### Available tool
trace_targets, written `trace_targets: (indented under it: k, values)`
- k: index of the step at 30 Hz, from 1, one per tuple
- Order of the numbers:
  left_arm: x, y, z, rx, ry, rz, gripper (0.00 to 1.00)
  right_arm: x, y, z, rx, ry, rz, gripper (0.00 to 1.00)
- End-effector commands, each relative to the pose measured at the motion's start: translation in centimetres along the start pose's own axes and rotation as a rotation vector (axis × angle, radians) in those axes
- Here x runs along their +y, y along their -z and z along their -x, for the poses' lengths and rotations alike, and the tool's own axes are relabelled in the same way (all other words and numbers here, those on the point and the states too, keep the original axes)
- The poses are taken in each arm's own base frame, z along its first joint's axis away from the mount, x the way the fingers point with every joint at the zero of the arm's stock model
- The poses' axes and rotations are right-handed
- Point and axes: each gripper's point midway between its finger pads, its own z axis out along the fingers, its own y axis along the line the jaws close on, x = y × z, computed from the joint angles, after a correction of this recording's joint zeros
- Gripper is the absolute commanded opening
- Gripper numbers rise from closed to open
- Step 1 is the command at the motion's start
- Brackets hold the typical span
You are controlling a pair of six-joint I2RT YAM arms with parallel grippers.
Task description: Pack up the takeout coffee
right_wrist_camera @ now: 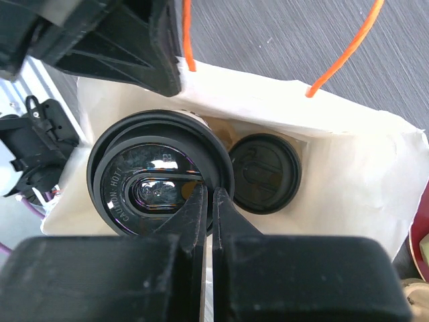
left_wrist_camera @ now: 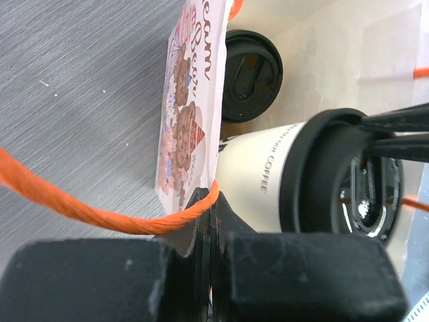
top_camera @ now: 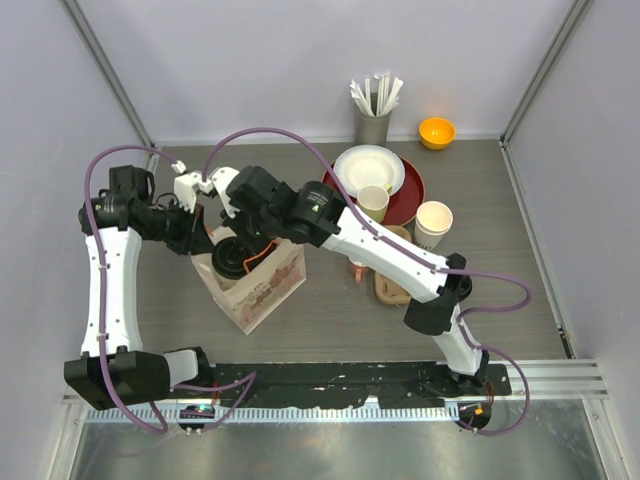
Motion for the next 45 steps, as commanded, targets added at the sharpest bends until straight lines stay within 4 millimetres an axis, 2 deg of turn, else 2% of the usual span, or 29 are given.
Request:
trace_targets:
  k: [1, 5, 9, 12, 15, 24, 38, 45]
  values:
    - [-3.0, 1.3, -1.7, 0.049, 0.057, -0.066, 0.0, 0.7, 3.1, 2.9, -0.117, -0.012, 0.041, 0.01]
    - [-3.0, 1.3, -1.8, 0.052, 0.059, -0.064, 0.0, 0.2, 2.1, 2.2, -0.085, -0.006, 0.008, 0.01]
    - [-2.9, 1.2, -1.9, 0.059, 0.06, -0.064, 0.0, -1.2, 2.4, 2.2, -0.084, -0.014, -0.06, 0.01]
    - [-2.9, 1.1, -1.8, 0.056, 0.06, -0.069, 0.0, -1.8, 1.7, 1.6, -0.063, -0.006, -0.095, 0.01]
    - [-3.0, 1.1, -1.7, 0.051, 0.065, -0.072, 0.0, -1.1, 0.3, 0.6, -0.022, -0.002, -0.059, 0.01]
    - [-3.2, 1.1, -1.5, 0.046, 0.07, -0.083, 0.0, 1.0, -1.7, 0.4, -0.013, 0.006, -0.002, 0.01]
    - [-3.2, 1.1, -1.4, 0.043, 0.074, -0.093, 0.0, 1.5, -6.1, -4.0, 0.127, 0.075, 0.0, 0.01]
    - [-2.8, 1.0, -1.3, 0.043, 0.076, -0.076, 0.0, 2.3, -6.7, -5.8, 0.174, 0.084, 0.042, 0.01]
